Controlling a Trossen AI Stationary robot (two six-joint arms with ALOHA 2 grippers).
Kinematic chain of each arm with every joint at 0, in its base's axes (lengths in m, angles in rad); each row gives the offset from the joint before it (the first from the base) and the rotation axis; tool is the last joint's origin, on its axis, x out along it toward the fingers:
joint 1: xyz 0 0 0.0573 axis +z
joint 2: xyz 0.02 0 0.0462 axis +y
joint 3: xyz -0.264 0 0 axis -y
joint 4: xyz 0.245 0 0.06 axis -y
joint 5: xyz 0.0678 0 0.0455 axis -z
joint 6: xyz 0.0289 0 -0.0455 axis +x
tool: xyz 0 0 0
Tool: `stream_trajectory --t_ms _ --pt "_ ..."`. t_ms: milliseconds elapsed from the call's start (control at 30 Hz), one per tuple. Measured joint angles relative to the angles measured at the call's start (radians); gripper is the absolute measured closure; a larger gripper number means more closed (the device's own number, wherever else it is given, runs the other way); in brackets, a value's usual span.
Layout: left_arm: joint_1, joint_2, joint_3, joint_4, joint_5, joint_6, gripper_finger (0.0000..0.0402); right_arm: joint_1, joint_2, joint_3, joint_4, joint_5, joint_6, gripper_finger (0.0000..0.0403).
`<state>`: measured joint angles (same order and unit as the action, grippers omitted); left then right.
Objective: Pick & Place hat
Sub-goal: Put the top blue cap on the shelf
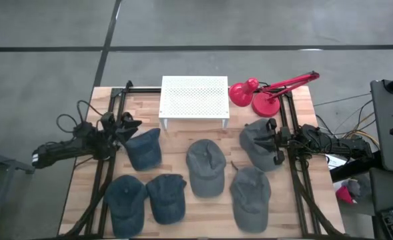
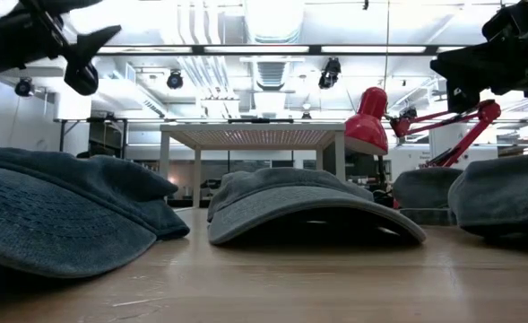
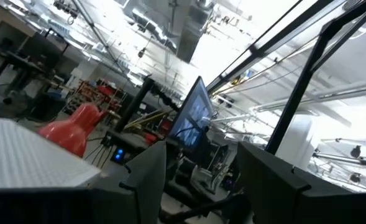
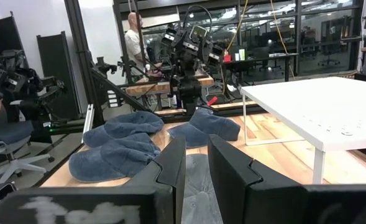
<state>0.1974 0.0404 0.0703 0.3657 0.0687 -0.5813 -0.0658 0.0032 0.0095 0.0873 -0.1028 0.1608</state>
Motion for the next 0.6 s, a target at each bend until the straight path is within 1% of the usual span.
stream_trajectory --t_ms 67,200,400,600 --pt "0.000 0.017 0.046 -0.046 0.000 0.014 0.0201 0.000 0.000 0.000 0.000 0.000 -0.003 0.0339" --pt "0.000 0.101 0.164 -0.239 -0.003 0.031 0.0201 0.000 0.000 0.000 0.000 0.000 -0.003 0.0339" --pt "0.000 0.312 0.364 -0.518 -0.019 0.005 0.0201 0.000 0.000 0.000 0.000 0.000 -0.003 0.0339" --pt "-0.001 0.529 0.563 -0.786 -0.023 -0.098 0.0201 0.000 0.000 0.000 0.000 0.000 -0.004 0.0339"
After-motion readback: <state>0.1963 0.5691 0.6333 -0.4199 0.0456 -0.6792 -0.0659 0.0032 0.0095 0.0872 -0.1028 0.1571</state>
